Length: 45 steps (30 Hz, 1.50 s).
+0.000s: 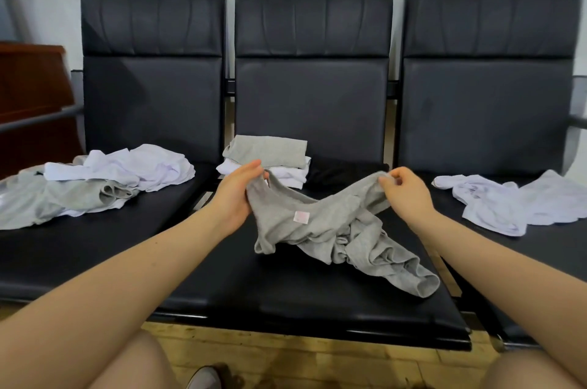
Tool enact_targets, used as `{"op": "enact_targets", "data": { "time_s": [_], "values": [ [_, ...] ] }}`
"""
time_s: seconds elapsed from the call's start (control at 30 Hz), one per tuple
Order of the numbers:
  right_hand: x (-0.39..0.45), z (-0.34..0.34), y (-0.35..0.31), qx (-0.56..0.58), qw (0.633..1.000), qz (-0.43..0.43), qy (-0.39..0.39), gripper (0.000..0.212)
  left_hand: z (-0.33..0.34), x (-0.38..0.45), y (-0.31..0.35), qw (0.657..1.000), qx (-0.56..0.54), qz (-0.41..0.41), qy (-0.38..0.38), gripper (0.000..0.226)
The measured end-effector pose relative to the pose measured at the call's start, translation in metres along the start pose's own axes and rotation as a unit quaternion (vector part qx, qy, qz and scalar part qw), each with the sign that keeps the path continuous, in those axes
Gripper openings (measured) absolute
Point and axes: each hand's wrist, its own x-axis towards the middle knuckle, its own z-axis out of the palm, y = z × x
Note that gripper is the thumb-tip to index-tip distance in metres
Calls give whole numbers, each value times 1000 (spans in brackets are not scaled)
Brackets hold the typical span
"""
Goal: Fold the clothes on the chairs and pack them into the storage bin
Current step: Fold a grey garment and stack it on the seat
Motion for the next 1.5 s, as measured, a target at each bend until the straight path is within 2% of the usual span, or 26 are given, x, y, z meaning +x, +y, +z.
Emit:
{"op": "enact_targets", "data": {
  "time_s": [0.07, 0.17, 0.23, 0.3, 0.4, 0.47, 0.53, 0.6, 0.7, 0.77, 0.83, 0.9, 0.97, 1.07, 1.17, 1.3, 1.43, 1.5],
  "values": [
    [1, 6, 6, -76, 997, 21, -21, 20, 4, 1, -6, 999, 41, -5, 18, 34],
    [-3, 8, -3, -108, 994, -21, -8, 21, 6, 1, -11, 994, 103, -7, 28, 35],
    [-9, 13, -10, -128, 989, -20, -68, 43, 4, 4, -15, 991, 132, -2, 31, 38],
    [-20, 22, -13, -197, 969, 17, -151, 62, -1, 7, -18, 982, 183, 0, 42, 37],
    [-31, 36, -11, -259, 945, 39, -197, 65, -12, 10, -24, 957, 288, -3, 38, 34],
    [-31, 41, -9, -189, 959, 67, -199, 57, -20, 12, -27, 943, 330, -23, 32, 34],
    [-31, 44, -6, -41, 973, 119, -193, 45, -27, 12, -28, 940, 332, -62, 40, 23],
    [-32, 43, -5, 86, 967, 154, -185, 33, -32, 9, -26, 943, 307, -115, 54, 12],
    [-32, 40, -14, 205, 954, 164, -144, 18, -39, 1, -23, 939, 264, -205, 78, 24],
    [-26, 36, -22, 303, 924, 199, -121, 10, -40, -1, -23, 936, 232, -251, 87, 23],
    [-18, 32, -25, 383, 872, 265, -150, 12, -35, -4, -23, 930, 214, -288, 78, 18],
    [-17, 30, -26, 359, 851, 313, -222, 25, -29, -8, -27, 925, 215, -306, 62, 15],
    [-20, 33, -24, 266, 867, 317, -277, 36, -23, -10, -31, 927, 215, -300, 61, 17],
    [-27, 41, -22, 177, 905, 286, -260, 42, -14, -9, -35, 947, 186, -248, 83, 15],
    [-30, 48, -22, 196, 911, 278, -233, 28, -12, -3, -36, 964, 153, -188, 109, 22],
    [-28, 49, -24, 295, 878, 298, -232, 4, -11, 1, -30, 975, 91, -184, 85, 33],
    [-20, 42, -30, 420, 812, 349, -207, 3, -10, 6, -24, 985, 29, -168, 36, 34],
    [-17, 37, -32, 429, 795, 374, -211, 4, -10, 7, -25, 979, 91, -176, 54, 36]
  ]
}}
